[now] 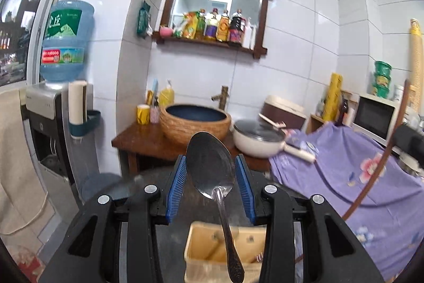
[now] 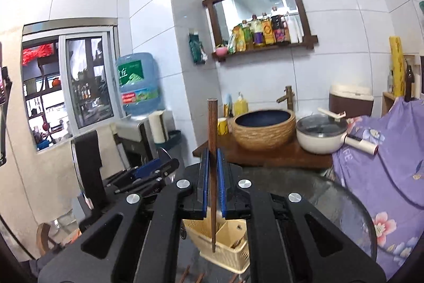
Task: Organize utensils
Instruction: 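Carry the spoon and chopstick to the cream holder and drop them in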
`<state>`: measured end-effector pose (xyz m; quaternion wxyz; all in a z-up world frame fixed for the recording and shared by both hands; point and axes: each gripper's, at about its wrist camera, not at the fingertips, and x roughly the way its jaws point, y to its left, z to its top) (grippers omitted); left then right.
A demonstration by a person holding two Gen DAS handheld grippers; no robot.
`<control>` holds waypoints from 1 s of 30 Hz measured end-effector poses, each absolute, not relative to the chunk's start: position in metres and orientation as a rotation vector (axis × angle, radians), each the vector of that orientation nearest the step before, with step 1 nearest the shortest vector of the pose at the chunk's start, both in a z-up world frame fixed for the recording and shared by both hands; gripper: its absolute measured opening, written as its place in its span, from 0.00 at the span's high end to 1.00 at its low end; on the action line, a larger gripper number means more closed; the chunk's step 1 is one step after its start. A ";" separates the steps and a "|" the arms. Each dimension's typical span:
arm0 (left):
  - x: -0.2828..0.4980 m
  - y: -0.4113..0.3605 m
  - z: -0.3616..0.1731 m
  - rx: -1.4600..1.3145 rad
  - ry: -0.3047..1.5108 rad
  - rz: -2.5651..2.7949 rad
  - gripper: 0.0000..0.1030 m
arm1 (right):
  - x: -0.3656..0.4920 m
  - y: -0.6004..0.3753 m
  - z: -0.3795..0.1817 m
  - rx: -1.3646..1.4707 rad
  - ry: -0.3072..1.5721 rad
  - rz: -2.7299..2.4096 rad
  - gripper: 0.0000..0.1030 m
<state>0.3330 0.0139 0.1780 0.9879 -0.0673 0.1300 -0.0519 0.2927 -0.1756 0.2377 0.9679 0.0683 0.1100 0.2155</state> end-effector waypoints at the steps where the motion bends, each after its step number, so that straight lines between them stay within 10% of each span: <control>1: 0.340 0.011 0.177 -0.126 0.248 -0.081 0.64 | 0.297 -0.174 0.239 0.131 0.213 0.423 0.93; 28: 0.375 -0.005 0.077 -0.007 0.428 -0.090 0.63 | 0.366 -0.155 0.099 0.096 0.434 0.333 0.93; 30: 0.373 -0.003 0.077 -0.020 0.428 -0.094 0.45 | 0.366 -0.157 0.099 0.098 0.432 0.329 0.93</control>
